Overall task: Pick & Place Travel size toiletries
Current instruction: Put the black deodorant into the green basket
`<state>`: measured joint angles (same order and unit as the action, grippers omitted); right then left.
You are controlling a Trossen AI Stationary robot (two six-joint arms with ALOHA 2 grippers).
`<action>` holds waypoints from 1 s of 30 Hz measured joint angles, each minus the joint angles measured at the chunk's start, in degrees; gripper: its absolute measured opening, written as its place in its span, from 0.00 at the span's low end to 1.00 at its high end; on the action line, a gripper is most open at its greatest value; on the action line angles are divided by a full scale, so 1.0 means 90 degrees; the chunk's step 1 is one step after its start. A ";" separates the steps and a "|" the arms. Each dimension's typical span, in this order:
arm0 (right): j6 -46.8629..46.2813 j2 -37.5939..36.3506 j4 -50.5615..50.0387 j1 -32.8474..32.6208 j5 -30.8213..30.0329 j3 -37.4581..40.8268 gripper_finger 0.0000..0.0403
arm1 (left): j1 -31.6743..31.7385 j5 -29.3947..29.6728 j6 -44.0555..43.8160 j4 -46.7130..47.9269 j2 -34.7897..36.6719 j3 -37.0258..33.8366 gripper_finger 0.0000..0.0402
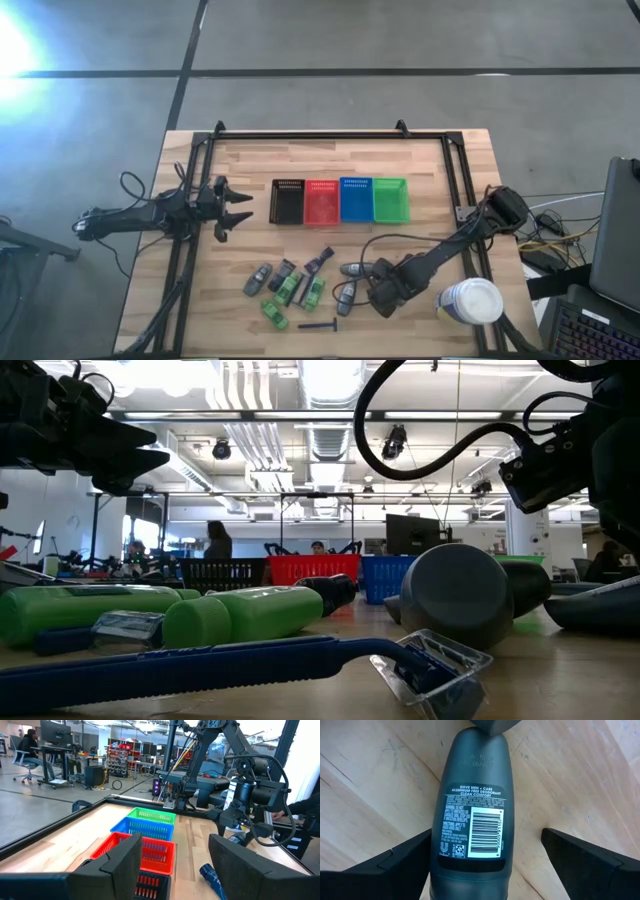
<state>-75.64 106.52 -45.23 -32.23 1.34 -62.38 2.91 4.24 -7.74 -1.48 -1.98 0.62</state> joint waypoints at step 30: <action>0.0615 0.0029 -0.0102 -0.0027 -0.0018 -0.0225 0.70 | 0.0001 0.0021 0.0001 0.0000 0.0000 0.0000 0.58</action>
<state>-70.11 106.78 -46.15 -32.47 1.18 -64.41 2.92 4.43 -7.73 -1.48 -1.98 0.62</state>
